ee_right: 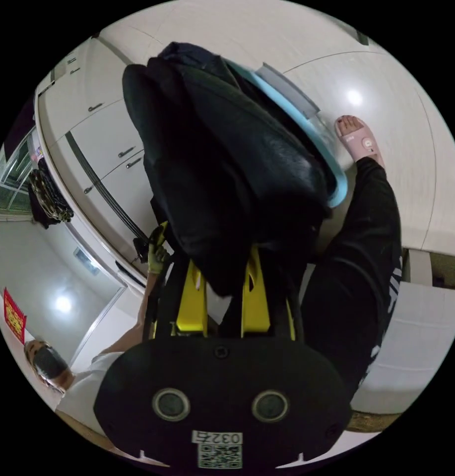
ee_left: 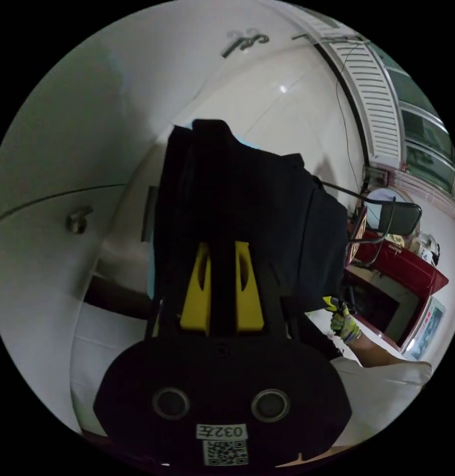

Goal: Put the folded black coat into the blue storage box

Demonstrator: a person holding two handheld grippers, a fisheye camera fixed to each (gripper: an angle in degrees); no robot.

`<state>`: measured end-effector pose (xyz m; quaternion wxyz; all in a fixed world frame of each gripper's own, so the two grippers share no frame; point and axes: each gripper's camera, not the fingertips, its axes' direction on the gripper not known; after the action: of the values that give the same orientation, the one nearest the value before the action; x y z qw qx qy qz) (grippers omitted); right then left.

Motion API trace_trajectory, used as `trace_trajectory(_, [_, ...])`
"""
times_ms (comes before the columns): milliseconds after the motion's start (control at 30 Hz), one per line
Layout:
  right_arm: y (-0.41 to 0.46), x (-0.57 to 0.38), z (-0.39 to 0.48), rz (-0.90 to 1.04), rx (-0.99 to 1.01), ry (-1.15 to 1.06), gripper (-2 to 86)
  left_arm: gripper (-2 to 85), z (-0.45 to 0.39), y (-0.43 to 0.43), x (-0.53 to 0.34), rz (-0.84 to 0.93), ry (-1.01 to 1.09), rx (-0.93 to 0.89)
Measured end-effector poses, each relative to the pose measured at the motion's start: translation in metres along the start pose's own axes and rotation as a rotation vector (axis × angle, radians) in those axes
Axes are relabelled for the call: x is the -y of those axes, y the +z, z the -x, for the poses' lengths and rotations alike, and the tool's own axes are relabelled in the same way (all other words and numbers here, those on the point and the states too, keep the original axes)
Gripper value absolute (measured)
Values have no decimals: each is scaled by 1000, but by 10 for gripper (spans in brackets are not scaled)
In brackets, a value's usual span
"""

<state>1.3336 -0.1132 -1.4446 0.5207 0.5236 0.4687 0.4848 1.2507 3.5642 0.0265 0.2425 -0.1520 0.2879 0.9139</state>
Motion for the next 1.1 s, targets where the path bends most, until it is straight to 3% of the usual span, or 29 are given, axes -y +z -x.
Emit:
trace_trajectory(100, [-33,-32,-5,-34,-37,5,98,31,-12,-32,-56,-169,-12,32])
trace_trajectory(167, [-56,-52,7,-114,-172,-27,78,11,-24,-43,-96,-265,7,53])
trace_trajectory(267, [-68,-71,66,-233,-373,-271,27,-6,-50,-31,-139,-298,115,37])
trace_trajectory(333, [-49,-68,105,-161,-404,-481,2,-8,-61,-8,-144,-227,192,-16])
trace_trajectory(400, [1,-47,133,68,-505,-647,-7,-9,-66,28,-132,-93,233,1])
trace_trajectory(500, [53,-24,128,260,-759,-700,-9,-9,-62,71,-106,48,284,148])
trace_trajectory(767, [122,-3,82,348,-1007,-585,-10,-9,-69,163,-32,256,437,435])
trace_trajectory(1100, [162,27,27,380,-1011,-389,-10,-9,-19,245,54,314,378,572])
